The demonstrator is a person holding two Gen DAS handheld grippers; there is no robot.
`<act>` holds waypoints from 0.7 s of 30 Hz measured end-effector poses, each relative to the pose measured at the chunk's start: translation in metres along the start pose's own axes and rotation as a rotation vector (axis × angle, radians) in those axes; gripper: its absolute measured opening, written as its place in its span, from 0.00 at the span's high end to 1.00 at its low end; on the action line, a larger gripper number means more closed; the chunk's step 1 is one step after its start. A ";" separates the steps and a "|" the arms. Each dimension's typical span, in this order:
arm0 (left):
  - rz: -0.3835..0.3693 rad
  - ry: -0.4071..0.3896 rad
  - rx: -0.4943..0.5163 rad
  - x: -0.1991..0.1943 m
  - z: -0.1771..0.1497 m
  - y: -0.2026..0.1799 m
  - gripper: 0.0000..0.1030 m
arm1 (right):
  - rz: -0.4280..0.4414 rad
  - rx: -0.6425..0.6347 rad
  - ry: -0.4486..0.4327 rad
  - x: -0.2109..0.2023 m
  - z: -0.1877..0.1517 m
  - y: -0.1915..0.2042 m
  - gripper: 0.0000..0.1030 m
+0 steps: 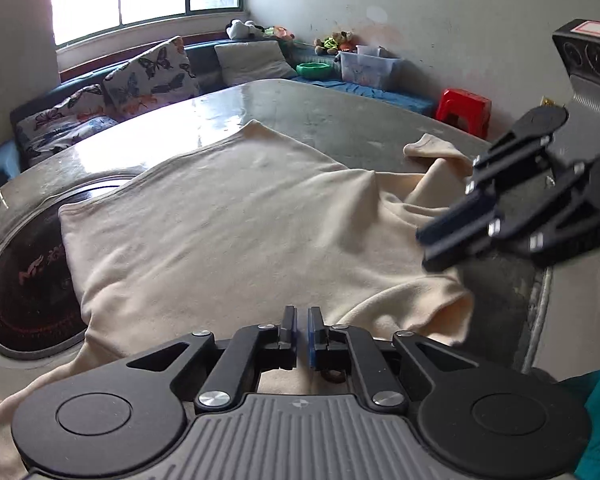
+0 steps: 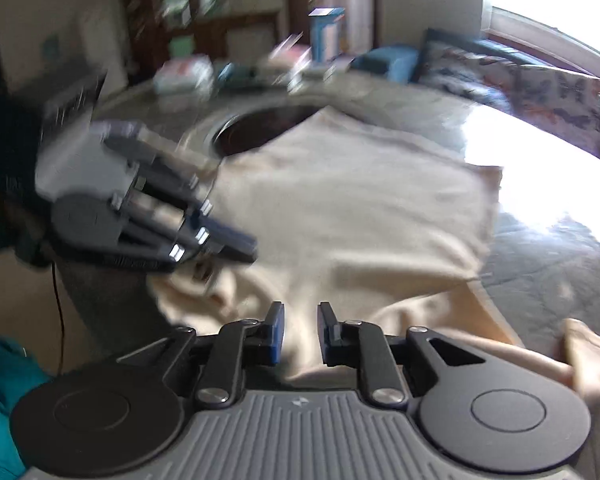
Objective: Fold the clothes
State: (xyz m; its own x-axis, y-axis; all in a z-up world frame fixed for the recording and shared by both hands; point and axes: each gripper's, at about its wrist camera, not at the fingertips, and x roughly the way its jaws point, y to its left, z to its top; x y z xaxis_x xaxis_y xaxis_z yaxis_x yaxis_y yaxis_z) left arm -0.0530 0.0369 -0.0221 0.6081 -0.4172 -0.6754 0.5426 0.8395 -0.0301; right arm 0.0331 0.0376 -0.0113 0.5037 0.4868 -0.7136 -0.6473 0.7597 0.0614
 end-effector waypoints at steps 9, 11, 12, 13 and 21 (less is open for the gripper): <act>-0.106 -0.026 0.042 0.034 0.031 -0.042 0.94 | -0.271 0.259 -0.047 -0.006 -0.014 -0.086 0.82; -0.134 -0.019 0.063 0.041 0.032 -0.053 0.94 | -0.289 0.299 -0.029 -0.001 -0.020 -0.102 0.82; -0.143 -0.018 0.073 0.042 0.031 -0.056 0.94 | -0.307 0.316 -0.022 0.000 -0.024 -0.109 0.82; -0.153 -0.018 0.084 0.044 0.030 -0.060 0.94 | -0.324 0.326 -0.012 0.001 -0.028 -0.114 0.82; -0.193 -0.010 0.121 0.047 0.026 -0.066 0.94 | -0.682 0.317 -0.016 -0.027 -0.067 -0.144 0.78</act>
State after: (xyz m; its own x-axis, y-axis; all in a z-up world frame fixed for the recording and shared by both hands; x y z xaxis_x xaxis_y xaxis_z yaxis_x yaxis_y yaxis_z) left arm -0.0454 -0.0471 -0.0325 0.4917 -0.5702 -0.6581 0.7148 0.6959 -0.0689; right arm 0.0742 -0.1141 -0.0477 0.7439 -0.1316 -0.6553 0.0057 0.9816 -0.1906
